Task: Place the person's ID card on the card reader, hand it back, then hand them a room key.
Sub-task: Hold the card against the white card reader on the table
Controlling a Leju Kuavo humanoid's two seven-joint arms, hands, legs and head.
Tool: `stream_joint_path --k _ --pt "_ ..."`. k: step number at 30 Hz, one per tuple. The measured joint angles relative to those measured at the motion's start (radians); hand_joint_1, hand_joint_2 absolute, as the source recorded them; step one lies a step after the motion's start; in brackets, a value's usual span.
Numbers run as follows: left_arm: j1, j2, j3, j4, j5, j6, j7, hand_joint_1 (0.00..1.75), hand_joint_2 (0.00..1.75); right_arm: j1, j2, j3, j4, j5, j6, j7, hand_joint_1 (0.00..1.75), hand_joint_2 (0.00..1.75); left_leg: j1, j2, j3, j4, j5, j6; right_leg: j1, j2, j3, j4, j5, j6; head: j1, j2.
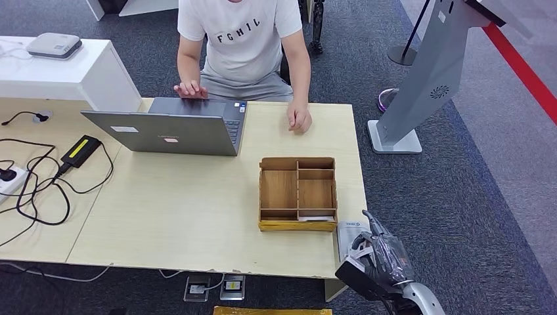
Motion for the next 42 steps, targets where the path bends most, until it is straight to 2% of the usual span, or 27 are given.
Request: stream_joint_path --k 26,42 --pt "0.000 0.000 0.000 0.000 0.001 -0.001 0.000 0.00 0.00 -0.008 0.007 0.002 0.028 -0.019 0.001 -0.018 1.75 1.75 0.000 0.000 0.000 0.000 0.000 0.000 0.000 0.000 0.000 0.000 0.000 0.000 0.000 0.000" --pt "0.000 0.000 0.000 0.000 -0.004 -0.001 0.000 0.00 0.00 -0.013 -0.010 -0.002 0.042 -0.052 -0.013 -0.022 1.75 1.75 0.000 0.000 0.000 0.000 0.000 0.000 0.000 0.000 0.000 0.000 0.000 0.000 0.000 0.000"
